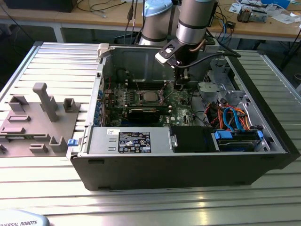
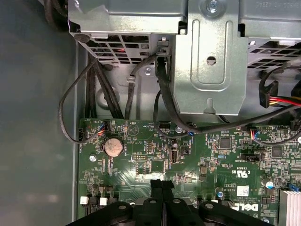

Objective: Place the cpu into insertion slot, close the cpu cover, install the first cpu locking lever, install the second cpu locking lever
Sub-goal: 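Close the cpu cover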

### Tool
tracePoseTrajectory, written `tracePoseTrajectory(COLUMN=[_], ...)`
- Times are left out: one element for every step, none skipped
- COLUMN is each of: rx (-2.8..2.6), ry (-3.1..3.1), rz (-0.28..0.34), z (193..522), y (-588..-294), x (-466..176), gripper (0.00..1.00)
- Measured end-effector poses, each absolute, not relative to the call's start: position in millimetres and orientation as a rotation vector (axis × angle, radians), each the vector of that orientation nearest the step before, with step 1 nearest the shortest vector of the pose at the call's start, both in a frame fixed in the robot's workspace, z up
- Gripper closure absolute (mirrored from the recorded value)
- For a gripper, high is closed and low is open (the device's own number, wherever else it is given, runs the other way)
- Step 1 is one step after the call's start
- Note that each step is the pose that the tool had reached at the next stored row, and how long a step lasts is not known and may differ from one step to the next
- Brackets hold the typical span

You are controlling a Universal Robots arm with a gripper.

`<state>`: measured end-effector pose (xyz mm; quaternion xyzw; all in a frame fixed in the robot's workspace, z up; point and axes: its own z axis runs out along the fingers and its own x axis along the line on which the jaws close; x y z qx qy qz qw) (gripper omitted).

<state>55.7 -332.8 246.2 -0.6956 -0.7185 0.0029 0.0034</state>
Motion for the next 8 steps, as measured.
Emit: tracePoseTrajectory(rx=[-2.18, -2.18, -2.18, -2.18, -2.18, -2.18, -2.181, -2.181], ry=[-2.252, -2.252, -2.252, -2.252, -2.252, -2.252, -2.252, -2.252], rz=[0.009, 0.009, 0.009, 0.009, 0.009, 0.009, 0.009, 0.009], z=[246, 246, 246, 246, 246, 246, 246, 246], y=[-333, -333, -333, -333, -333, -333, -333, -333], x=[53, 46, 43, 43, 42, 41, 41, 40], gripper=[0.89, 0.89, 0.89, 0.89, 0.89, 0.89, 0.89, 0.89])
